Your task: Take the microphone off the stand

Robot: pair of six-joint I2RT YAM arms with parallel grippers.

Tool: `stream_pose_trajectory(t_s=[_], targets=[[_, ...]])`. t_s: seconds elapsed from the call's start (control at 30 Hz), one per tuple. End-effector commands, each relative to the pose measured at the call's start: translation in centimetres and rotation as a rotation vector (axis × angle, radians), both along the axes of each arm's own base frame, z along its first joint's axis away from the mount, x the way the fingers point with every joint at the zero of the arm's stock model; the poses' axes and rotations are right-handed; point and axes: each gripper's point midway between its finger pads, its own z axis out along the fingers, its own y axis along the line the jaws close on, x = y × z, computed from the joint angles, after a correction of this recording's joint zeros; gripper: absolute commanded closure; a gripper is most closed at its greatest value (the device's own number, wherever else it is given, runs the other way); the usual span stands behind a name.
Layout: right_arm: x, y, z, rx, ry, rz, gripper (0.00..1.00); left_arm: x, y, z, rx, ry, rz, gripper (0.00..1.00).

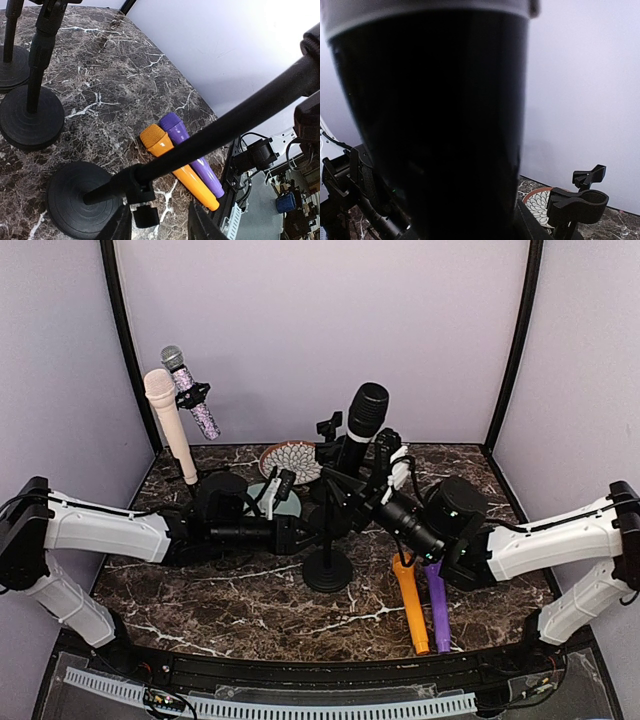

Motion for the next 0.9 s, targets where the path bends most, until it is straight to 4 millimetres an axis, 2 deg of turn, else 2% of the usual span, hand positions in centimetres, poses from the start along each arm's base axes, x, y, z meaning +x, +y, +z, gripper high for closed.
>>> stream_pose_trajectory(t_s=[0.0, 0.5, 0.87], targets=[[-0.6, 0.0, -0.9, -0.005, 0.044, 0.02, 0.72, 0.6, -0.5, 0.6, 0.006, 0.007, 0.024, 0.6], [-0.4, 0.0, -1.2, -0.017, 0.054, 0.004, 0.72, 0.3, -1.0, -0.2, 0.022, 0.037, -0.007, 0.62], [-0.4, -0.1, -1.2, -0.016, 0.054, 0.003, 0.72, 0.1, -0.8, -0.9, 0.044, 0.063, -0.001, 0.78]])
